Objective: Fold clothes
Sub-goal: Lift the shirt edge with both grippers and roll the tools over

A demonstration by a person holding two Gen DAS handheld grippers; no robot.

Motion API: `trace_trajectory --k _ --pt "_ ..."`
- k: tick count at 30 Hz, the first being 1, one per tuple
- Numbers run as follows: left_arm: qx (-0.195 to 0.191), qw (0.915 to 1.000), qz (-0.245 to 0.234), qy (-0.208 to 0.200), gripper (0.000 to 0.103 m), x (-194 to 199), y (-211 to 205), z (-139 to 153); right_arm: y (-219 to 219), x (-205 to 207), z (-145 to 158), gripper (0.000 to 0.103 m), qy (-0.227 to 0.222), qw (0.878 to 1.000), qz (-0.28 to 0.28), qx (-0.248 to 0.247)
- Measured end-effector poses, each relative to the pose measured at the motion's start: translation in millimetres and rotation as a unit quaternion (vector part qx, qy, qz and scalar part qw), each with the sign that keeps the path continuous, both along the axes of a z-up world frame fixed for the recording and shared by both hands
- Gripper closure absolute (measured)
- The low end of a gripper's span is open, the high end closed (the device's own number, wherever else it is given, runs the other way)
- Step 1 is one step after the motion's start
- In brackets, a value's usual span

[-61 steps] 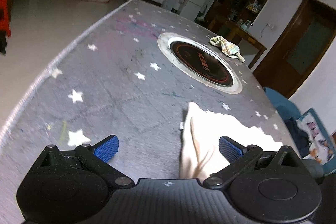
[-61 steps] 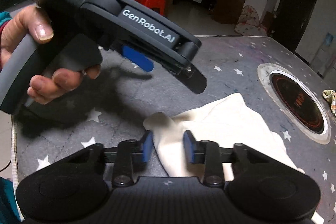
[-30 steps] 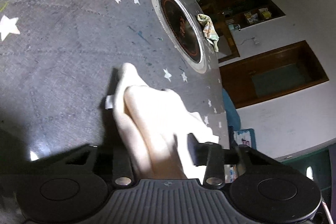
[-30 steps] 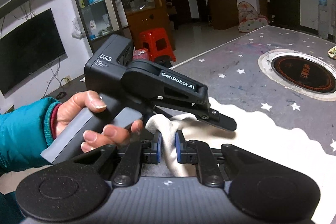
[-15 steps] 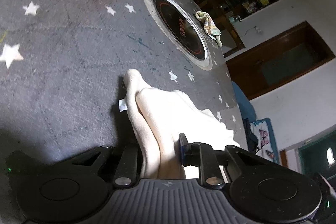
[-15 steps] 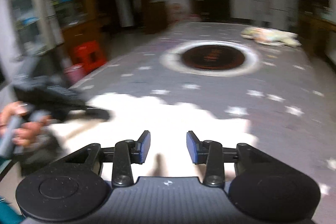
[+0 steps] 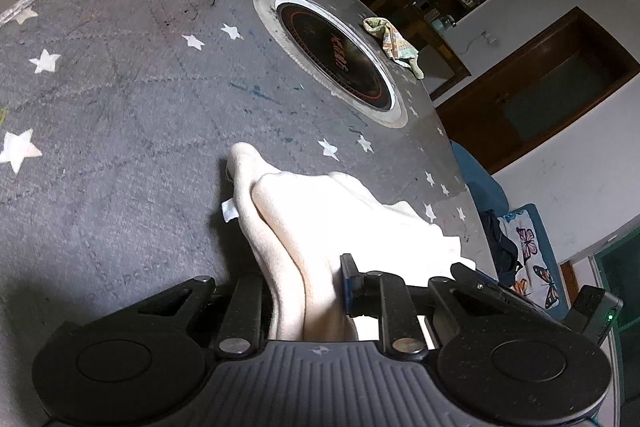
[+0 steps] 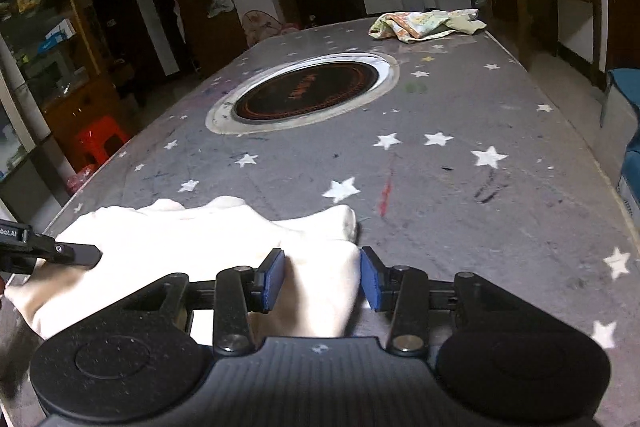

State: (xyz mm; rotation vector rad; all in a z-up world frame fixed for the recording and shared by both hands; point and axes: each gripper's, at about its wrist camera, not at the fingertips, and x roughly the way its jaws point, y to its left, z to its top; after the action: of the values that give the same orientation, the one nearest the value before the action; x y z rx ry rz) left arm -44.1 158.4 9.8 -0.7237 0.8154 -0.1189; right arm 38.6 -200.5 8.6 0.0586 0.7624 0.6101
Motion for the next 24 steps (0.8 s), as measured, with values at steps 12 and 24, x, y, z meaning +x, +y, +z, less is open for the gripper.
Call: trace_trajectory --k 12,24 --pt "0.047 0.9982 -0.022 -0.03 0.087 -1 -15 27 -11 -29 26 0.092 -0.038 0.998 -0.006 0.057" --pt "0.05 0.9947 -0.061 -0.067 0.088 -6 -53 50 -43 -79 65 0.092 -0.106 0.992 -0.028 0.06"
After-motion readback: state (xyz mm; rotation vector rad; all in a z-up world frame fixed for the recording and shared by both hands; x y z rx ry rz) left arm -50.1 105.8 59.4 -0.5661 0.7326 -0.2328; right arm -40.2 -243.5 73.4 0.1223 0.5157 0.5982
